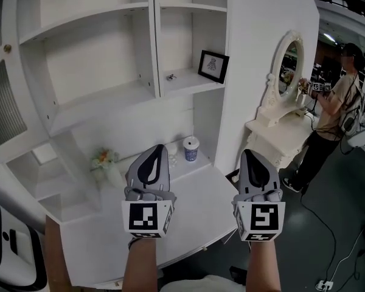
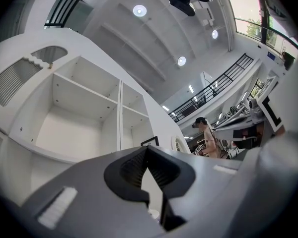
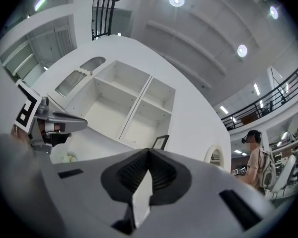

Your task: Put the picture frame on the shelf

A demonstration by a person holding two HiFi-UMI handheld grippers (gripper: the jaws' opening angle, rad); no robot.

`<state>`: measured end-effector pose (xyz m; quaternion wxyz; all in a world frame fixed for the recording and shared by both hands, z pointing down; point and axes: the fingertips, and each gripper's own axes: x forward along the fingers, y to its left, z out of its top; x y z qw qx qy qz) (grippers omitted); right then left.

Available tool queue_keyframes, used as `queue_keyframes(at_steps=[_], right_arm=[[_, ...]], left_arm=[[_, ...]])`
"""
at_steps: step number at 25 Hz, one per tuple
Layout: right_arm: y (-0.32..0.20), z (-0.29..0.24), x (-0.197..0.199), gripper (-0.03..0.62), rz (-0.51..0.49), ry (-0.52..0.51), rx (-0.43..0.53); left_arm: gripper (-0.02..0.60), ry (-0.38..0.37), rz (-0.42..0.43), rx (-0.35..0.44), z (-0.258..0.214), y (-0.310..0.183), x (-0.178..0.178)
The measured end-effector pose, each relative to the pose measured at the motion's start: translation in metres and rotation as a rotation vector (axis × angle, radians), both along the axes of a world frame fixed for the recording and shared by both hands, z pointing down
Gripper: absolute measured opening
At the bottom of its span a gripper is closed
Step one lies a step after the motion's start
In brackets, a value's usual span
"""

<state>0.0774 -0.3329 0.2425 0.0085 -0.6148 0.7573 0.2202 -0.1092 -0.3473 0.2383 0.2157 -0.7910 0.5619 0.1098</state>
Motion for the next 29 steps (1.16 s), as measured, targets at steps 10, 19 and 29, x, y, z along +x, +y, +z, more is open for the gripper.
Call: queue_keyframes(at_steps=[10, 19, 29], right_arm=[[0.002, -0.005, 0.017, 0.009, -0.064, -0.009, 0.001], [0.009, -0.004, 0.035, 0.009, -0.066, -0.005, 0.005], [0.015, -0.001, 0.035, 0.009, -0.074, 0.011, -0.001]], left_arm=[[0.009, -0.023, -0.063, 0.059, -0.015, 0.014, 0.015], [0.009, -0.031, -0.088, 0.072, -0.017, 0.020, 0.031], [0.009, -0.012, -0.087, 0.059, -0.012, 0.025, 0.035]])
